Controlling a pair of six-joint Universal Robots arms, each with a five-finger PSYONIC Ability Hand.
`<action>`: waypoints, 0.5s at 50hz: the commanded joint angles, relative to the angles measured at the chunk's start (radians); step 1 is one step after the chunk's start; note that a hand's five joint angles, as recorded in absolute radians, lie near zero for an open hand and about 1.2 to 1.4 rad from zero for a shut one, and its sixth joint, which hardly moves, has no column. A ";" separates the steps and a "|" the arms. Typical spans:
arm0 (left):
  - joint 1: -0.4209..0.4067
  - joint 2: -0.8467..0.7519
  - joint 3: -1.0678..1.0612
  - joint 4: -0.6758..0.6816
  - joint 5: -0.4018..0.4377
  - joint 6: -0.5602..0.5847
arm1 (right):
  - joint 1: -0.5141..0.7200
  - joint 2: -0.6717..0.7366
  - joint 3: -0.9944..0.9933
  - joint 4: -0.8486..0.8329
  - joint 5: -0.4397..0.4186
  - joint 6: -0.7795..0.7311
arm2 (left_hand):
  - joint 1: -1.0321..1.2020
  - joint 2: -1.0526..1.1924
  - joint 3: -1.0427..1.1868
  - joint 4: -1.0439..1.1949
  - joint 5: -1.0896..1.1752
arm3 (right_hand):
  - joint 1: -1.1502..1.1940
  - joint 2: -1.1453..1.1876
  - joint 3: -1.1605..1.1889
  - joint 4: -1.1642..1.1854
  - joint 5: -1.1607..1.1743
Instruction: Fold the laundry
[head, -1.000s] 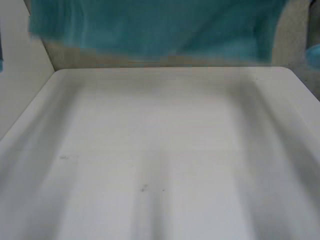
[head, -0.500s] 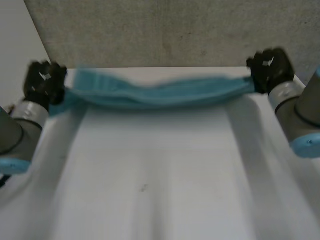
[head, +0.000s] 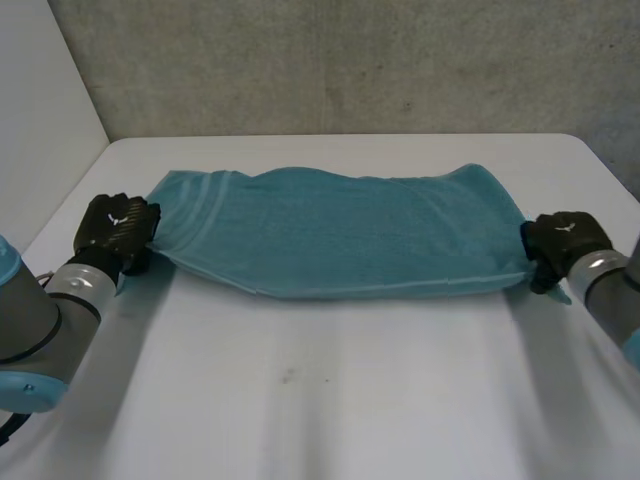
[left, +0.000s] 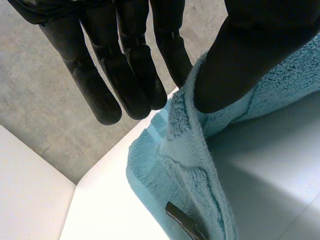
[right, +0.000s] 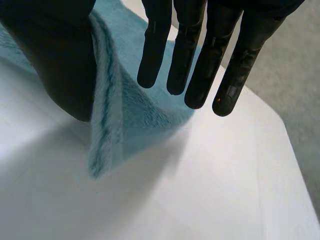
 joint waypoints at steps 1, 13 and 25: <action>0.000 -0.002 -0.002 0.001 0.000 -0.003 | -0.101 0.004 0.004 0.035 -0.085 0.092 | 0.247 0.194 0.201 0.201 0.251 | 0.288 0.192 0.195 0.200 0.192; 0.001 -0.060 0.010 0.006 0.006 0.001 | -0.147 0.002 0.035 0.046 -0.165 0.101 | -0.160 -0.213 -0.206 -0.206 -0.156 | 0.736 0.641 0.644 0.649 0.641; 0.044 -0.117 0.051 0.001 0.003 0.003 | -0.150 -0.010 0.036 0.036 -0.168 0.101 | -0.434 -0.487 -0.479 -0.480 -0.430 | 0.736 0.641 0.644 0.649 0.641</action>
